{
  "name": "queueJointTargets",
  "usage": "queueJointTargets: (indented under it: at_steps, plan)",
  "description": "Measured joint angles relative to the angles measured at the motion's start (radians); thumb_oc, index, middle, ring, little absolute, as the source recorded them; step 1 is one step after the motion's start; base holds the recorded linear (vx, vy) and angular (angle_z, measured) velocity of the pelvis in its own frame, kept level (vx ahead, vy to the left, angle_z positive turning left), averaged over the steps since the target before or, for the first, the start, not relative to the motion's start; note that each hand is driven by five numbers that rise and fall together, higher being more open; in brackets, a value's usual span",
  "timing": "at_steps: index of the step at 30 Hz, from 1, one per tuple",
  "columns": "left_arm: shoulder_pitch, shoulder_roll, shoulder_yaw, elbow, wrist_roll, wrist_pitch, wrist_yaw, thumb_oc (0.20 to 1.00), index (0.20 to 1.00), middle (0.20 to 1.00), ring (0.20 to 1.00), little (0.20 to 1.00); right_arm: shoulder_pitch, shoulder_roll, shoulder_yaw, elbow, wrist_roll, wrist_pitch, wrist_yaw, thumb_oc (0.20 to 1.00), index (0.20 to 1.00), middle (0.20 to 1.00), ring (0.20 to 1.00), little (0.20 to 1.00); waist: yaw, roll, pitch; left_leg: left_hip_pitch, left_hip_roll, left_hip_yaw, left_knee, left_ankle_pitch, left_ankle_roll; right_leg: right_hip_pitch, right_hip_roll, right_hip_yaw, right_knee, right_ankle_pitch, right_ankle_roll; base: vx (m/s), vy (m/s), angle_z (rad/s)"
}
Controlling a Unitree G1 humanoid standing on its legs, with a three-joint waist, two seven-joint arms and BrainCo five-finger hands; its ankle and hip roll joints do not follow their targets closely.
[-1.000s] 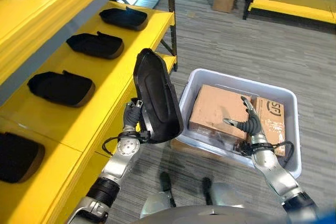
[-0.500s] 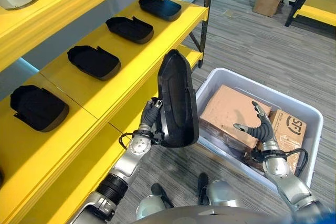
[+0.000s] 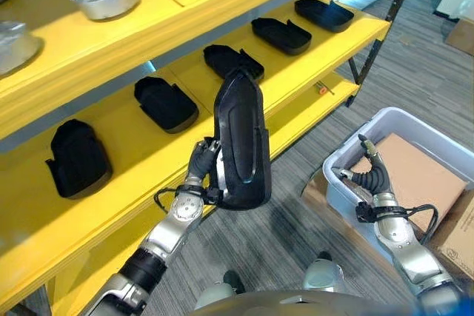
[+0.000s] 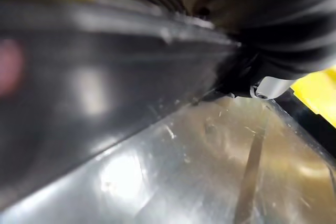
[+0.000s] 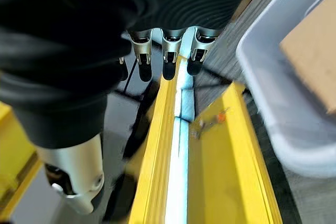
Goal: Move parts from the plastic box to the shelf.
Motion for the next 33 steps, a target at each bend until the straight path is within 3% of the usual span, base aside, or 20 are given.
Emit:
queueJointTargets:
  at_steps: [6, 11, 17, 20, 22, 24, 25, 26, 28, 30, 31, 32, 33]
  plan:
    - [0.078, 0.013, 0.031, -0.012, 0.044, -0.006, -0.023, 0.200, 0.200, 0.200, 0.200, 0.200, -0.023, 0.032, 0.059, -0.003, -0.004, 0.017, 0.010, 1.000, 1.000, 1.000, 1.000, 1.000, 0.058, -0.030, -0.002, -0.064, 0.000, -0.056, 0.021, 0.020, 0.011, 0.001, 0.004, -0.032, -0.028, 0.040, 0.019, -0.10, 0.176, 0.29]
    - [0.120, 0.017, 0.040, -0.027, 0.078, -0.018, -0.048, 0.200, 0.200, 0.200, 0.200, 0.200, -0.056, 0.027, 0.085, -0.041, -0.008, 0.022, 0.042, 1.000, 1.000, 1.000, 1.000, 1.000, 0.102, -0.033, 0.025, -0.073, -0.003, -0.081, 0.007, 0.032, 0.016, 0.004, 0.005, -0.062, -0.029, 0.068, -0.002, -0.05, 0.161, 0.17]
    - [0.103, 0.033, 0.045, -0.026, 0.080, -0.062, -0.050, 0.200, 0.200, 0.200, 0.200, 0.200, -0.124, 0.018, 0.128, -0.041, -0.086, 0.021, 0.045, 1.000, 1.000, 1.000, 1.000, 1.000, 0.131, -0.048, 0.059, -0.104, -0.010, -0.099, 0.021, 0.028, 0.025, 0.025, -0.002, -0.111, -0.060, 0.072, 0.003, -0.05, 0.244, 0.19]
    - [0.098, 0.030, 0.049, -0.018, 0.127, -0.082, -0.075, 0.200, 0.200, 0.200, 0.200, 0.200, -0.127, 0.015, 0.127, -0.041, -0.127, 0.018, 0.040, 1.000, 1.000, 1.000, 1.000, 1.000, 0.137, -0.035, 0.075, -0.083, -0.008, -0.106, 0.064, -0.014, 0.047, 0.022, -0.036, -0.162, 0.038, 0.126, -0.017, 0.04, 0.238, 0.11]
    - [0.101, 0.028, 0.055, -0.021, 0.146, -0.084, -0.080, 0.200, 0.200, 0.200, 0.200, 0.200, -0.124, 0.010, 0.127, -0.042, -0.126, 0.013, 0.042, 1.000, 1.000, 1.000, 1.000, 1.000, 0.132, -0.006, 0.080, -0.023, -0.014, -0.110, -0.006, -0.005, 0.065, -0.003, -0.043, -0.157, 0.103, 0.179, 0.006, 0.10, 0.087, -0.12]
    - [0.093, 0.030, 0.078, -0.022, 0.145, -0.084, -0.086, 0.200, 0.200, 0.200, 0.200, 0.200, -0.112, 0.004, 0.125, -0.042, -0.126, 0.009, 0.042, 1.000, 1.000, 1.000, 1.000, 1.000, 0.124, 0.014, 0.080, 0.008, -0.018, -0.134, -0.089, 0.039, 0.077, -0.034, 0.044, -0.107, 0.143, 0.077, 0.048, 0.11, 0.057, 0.20]
    - [0.084, 0.036, 0.089, -0.022, 0.143, -0.084, -0.086, 0.200, 0.200, 0.200, 0.200, 0.200, -0.105, 0.002, 0.122, -0.042, -0.126, 0.007, 0.042, 1.000, 1.000, 1.000, 1.000, 1.000, 0.112, 0.014, 0.080, 0.020, -0.032, -0.149, -0.130, 0.064, 0.088, -0.043, 0.093, -0.092, 0.140, 0.038, 0.050, 0.15, 0.008, 0.47]
    - [0.084, 0.037, 0.102, -0.022, 0.143, -0.083, -0.086, 0.200, 0.200, 0.200, 0.200, 0.200, -0.105, 0.002, 0.119, -0.042, -0.126, 0.006, 0.043, 1.000, 1.000, 1.000, 1.000, 1.000, 0.101, 0.000, 0.074, 0.028, -0.048, -0.156, -0.154, 0.073, 0.092, -0.049, 0.128, -0.095, 0.138, 0.011, 0.035, 0.17, -0.019, 0.37]
    - [0.090, 0.025, 0.106, -0.022, 0.143, -0.078, -0.088, 0.200, 0.200, 0.200, 0.200, 0.200, -0.085, -0.001, 0.097, -0.041, -0.126, -0.003, 0.044, 1.000, 1.000, 1.000, 1.000, 1.000, 0.094, 0.009, 0.070, 0.037, -0.061, -0.170, -0.150, 0.071, 0.084, -0.050, 0.191, -0.096, 0.130, -0.041, -0.005, 0.11, -0.065, 0.29]
    - [0.082, 0.006, 0.098, -0.022, 0.143, -0.076, -0.090, 0.200, 0.200, 0.200, 0.200, 0.200, -0.051, -0.033, 0.088, -0.041, -0.126, -0.008, 0.043, 1.000, 1.000, 1.000, 1.000, 1.000, 0.060, 0.027, 0.060, 0.035, -0.062, -0.241, -0.149, 0.080, 0.090, -0.047, 0.298, 0.011, 0.069, -0.078, -0.062, 0.10, -0.062, 0.85]
    - [0.075, -0.001, 0.086, -0.023, 0.143, -0.076, -0.094, 0.200, 0.200, 0.200, 0.200, 0.200, -0.033, -0.047, 0.078, -0.040, -0.126, -0.008, 0.041, 1.000, 1.000, 1.000, 1.000, 1.000, 0.040, 0.023, 0.052, 0.035, -0.075, -0.276, -0.150, 0.079, 0.090, -0.043, 0.337, 0.083, 0.002, -0.066, -0.074, 0.12, -0.081, 1.17]
    - [0.070, -0.008, 0.067, -0.019, 0.143, -0.076, -0.094, 0.200, 0.200, 0.200, 0.200, 0.200, -0.019, -0.053, 0.065, -0.034, -0.126, -0.009, 0.040, 1.000, 1.000, 1.000, 1.000, 1.000, 0.020, 0.015, 0.036, 0.036, -0.096, -0.309, -0.151, 0.076, 0.088, -0.026, 0.344, 0.144, -0.043, -0.026, -0.119, 0.09, -0.107, 1.02]
    - [0.076, -0.022, 0.046, -0.018, 0.143, -0.072, -0.095, 0.200, 0.200, 0.200, 0.200, 0.200, -0.013, -0.057, 0.056, -0.017, -0.126, -0.009, 0.038, 1.000, 1.000, 1.000, 1.000, 1.000, 0.018, 0.027, 0.015, 0.032, -0.097, -0.320, -0.154, 0.072, 0.079, 0.003, 0.351, 0.142, -0.085, -0.009, -0.140, 0.11, -0.141, 0.61]
